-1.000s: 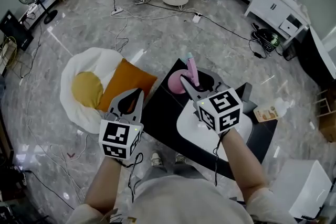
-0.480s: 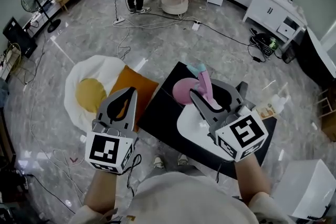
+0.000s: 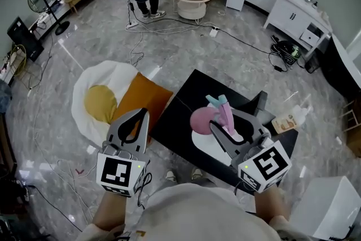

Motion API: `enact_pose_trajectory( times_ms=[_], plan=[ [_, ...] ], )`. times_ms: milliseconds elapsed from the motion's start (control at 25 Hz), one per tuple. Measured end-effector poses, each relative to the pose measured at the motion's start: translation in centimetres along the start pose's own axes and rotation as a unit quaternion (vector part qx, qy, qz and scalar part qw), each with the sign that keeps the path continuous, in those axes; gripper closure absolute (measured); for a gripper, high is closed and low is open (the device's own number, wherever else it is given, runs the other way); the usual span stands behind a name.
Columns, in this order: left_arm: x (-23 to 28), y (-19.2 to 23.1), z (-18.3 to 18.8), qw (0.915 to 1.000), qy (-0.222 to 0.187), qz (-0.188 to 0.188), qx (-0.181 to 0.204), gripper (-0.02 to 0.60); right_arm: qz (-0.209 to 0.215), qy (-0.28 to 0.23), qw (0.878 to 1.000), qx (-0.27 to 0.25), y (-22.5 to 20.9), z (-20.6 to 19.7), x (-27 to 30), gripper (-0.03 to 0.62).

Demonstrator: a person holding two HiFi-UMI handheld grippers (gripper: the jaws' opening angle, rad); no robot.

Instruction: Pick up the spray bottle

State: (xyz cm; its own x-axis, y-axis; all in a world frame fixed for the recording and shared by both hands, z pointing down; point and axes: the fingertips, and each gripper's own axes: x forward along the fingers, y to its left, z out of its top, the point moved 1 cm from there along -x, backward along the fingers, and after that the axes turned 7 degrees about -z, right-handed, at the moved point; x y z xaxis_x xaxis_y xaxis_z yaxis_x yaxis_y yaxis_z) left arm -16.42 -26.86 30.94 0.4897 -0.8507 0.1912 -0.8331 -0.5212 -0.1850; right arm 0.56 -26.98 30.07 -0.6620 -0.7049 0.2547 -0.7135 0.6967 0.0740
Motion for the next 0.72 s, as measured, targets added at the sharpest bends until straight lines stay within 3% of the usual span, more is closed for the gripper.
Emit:
enact_pose_trajectory(
  times_ms=[160,320,720],
  plan=[
    [-0.7,-0.5,-1.1,0.9998,0.017,-0.003,-0.010,0.561,0.024,0.012,0.999,0.037,0.7,-1.1,0.3,0.425],
    [-1.3,-0.4,-2.1,0.9995,0.021,0.002,-0.025,0.561,0.022,0.022,0.999,0.023,1.4,-2.0,0.8,0.425],
    [-1.6,-0.4,-2.0,0.9996,0.020,0.001,-0.020,0.561,0.025,0.026,0.999,0.000,2.2,-2.0,1.4,0.425]
  ],
)
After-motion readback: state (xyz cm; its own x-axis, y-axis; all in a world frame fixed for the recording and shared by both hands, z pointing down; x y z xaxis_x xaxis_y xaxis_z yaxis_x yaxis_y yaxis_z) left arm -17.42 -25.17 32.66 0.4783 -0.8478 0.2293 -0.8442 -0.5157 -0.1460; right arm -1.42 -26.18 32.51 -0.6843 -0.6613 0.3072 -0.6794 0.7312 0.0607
